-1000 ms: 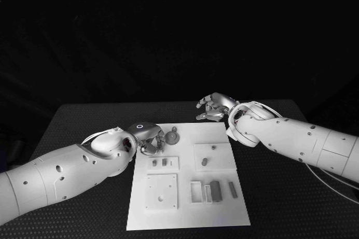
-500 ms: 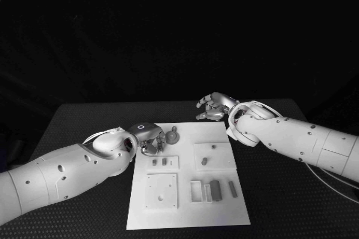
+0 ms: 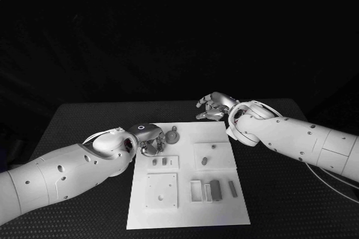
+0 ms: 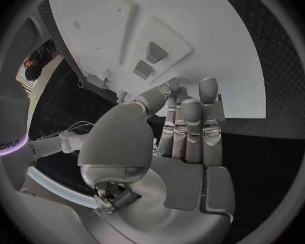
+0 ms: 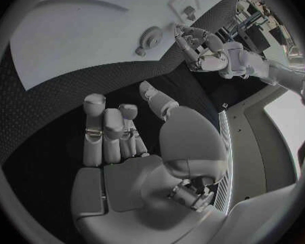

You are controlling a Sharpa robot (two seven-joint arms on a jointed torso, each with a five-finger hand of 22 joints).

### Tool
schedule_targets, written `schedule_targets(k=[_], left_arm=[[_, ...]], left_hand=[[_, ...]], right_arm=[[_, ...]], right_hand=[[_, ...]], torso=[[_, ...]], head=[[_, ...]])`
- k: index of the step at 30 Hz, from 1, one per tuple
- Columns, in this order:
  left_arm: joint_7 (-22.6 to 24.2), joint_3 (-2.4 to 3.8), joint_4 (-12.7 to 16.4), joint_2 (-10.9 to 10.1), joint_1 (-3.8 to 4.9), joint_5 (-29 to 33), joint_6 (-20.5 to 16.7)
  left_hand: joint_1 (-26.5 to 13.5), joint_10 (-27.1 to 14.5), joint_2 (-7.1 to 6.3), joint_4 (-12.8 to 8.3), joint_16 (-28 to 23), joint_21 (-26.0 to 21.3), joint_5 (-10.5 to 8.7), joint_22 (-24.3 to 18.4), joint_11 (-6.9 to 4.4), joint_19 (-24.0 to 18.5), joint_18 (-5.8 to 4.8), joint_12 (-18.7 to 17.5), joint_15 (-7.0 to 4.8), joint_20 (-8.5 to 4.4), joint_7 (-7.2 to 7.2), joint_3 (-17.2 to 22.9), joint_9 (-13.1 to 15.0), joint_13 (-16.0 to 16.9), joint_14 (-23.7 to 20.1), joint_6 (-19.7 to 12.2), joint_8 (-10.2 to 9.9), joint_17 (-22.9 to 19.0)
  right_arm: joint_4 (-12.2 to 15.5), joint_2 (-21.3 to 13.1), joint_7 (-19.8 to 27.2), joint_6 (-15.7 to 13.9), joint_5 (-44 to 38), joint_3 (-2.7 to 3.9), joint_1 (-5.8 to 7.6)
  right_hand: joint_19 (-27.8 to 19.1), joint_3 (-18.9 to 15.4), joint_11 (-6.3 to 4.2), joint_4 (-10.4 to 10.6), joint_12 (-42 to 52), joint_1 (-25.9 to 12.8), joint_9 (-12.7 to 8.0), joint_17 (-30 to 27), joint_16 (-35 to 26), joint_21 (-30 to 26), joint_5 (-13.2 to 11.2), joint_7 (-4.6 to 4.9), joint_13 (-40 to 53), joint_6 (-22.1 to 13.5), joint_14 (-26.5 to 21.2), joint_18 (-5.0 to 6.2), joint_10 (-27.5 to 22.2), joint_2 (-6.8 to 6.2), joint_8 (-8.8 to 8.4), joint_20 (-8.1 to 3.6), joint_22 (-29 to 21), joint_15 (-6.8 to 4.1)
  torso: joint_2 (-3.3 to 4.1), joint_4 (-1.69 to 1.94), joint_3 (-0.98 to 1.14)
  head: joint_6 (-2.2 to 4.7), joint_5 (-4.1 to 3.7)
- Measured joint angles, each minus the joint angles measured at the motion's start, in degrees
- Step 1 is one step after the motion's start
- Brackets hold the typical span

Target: Assemble the parts on the task board

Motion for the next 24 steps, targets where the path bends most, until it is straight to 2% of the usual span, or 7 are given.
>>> schedule_targets(k=[24], left_arm=[[-0.24, -0.13, -0.27, 0.44, 0.04, -0.61, 0.91]], left_hand=[[-0.42, 0.66, 0.07, 0.01, 0.00, 0.00, -0.10, 0.00, 0.51, -0.23, -0.04, 0.01, 0.00, -0.22, -0.05, 0.01, -0.10, 0.35, 0.00, -0.06, -0.23, 0.17]], right_arm=[[0.01, -0.05, 0.00, 0.00, 0.01, 0.00, 0.00]], right_hand=[[0.00, 0.00, -0.01, 0.00, 0.00, 0.00, 0.01, 0.00, 0.00, 0.00, 0.00, -0.10, -0.05, 0.10, 0.00, 0.00, 0.01, 0.00, 0.00, -0.22, 0.00, 0.00]], torso=[[-0.01, -0.01, -0.01]], head=[[0.02, 0.15]])
